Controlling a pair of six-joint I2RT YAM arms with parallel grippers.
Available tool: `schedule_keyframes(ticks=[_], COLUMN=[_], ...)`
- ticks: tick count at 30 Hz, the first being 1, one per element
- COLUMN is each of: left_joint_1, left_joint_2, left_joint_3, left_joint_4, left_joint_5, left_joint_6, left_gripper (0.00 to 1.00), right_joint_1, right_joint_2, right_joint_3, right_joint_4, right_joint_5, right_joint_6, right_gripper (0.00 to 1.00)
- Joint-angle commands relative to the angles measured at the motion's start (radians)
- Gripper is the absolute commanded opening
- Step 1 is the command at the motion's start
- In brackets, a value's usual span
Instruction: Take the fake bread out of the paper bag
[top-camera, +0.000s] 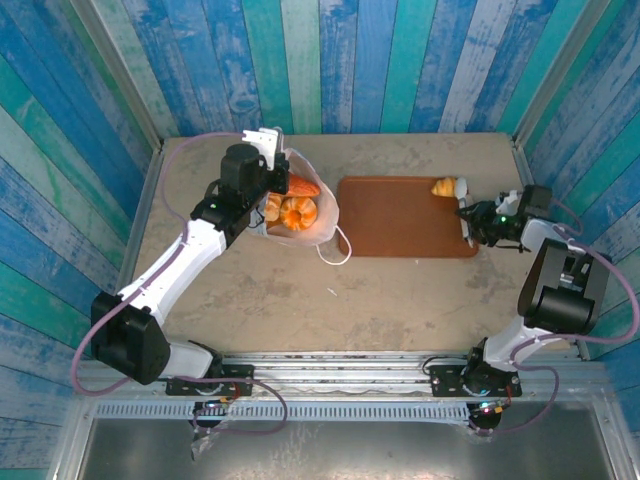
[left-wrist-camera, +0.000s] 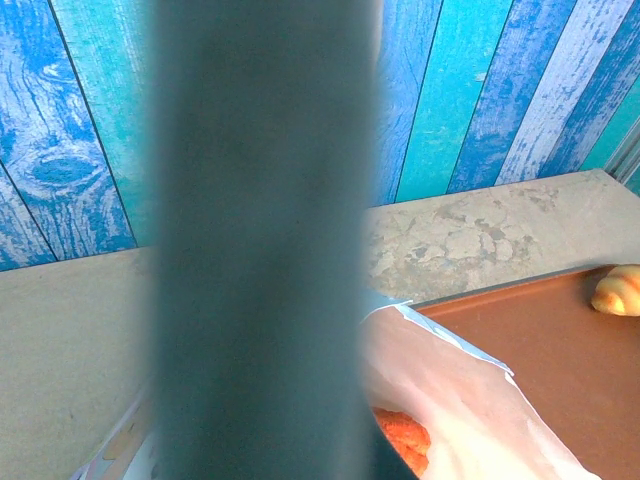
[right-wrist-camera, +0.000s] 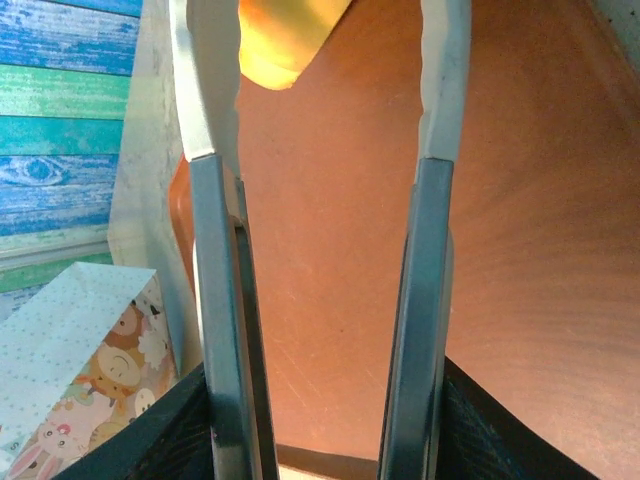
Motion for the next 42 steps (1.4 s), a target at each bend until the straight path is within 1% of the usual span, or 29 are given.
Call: schedule_keyframes(ticks=[1,7,11,21,26,30,33,36,37,42], left_joint_1=[-0.001,-0.001,-0.001,-0.001,-0.002,-0.001,-0.001,-0.001,-0.001,-0.001], left_joint_2=[-0.027,-0.038,-0.042,-0.052,-0.059,-0.063,-0.06,-0.063,-0.063,-0.057], left_joint_3=[0.038,0.033,0.028,0.019,0.014,0.005,0.007,-0.001,-0.004,-0.006], left_joint_4=[0.05,0.051,0.051,0.055,0.054,0.058,0.051,0.055,0.057,0.053], left_joint_5=[0.011,0.009,0.006,0.002,0.001,0.003,0.006,0.007,0.006,0.011], left_joint_6=[-0.002,-0.002,-0.002,0.0,0.001,0.007,0.009,0.008,0.006,0.001], left_gripper=[0.0,0.0,0.0,0.0,0.0,0.0,0.0,0.0,0.0,0.0], right_joint_1=[-0.017,-0.033,-0.038,-0.05,-0.05,-0.035,0.007,0.085,0.114,0.323], right_joint_2=[-0.05,-0.098,-0.127,-0.21,-0.242,-0.304,-0.37,-0.447,-0.469,-0.562], right_joint_3=[-0.007,-0.024,-0.02,0.007,0.012,0.008,0.015,0.035,0.046,0.168], right_joint_4=[-0.033,-0.068,-0.108,-0.225,-0.265,-0.317,-0.367,-0.412,-0.43,-0.547], right_joint_5=[-0.003,0.001,0.012,0.095,0.07,0.021,0.002,0.008,0.019,0.143], right_joint_6=[-0.033,-0.047,-0.063,-0.113,-0.137,-0.162,-0.172,-0.167,-0.166,-0.195], right_gripper=[0.5,0.51,0.49,0.5,0.47,0.47,0.46,0.45,0.45,0.45])
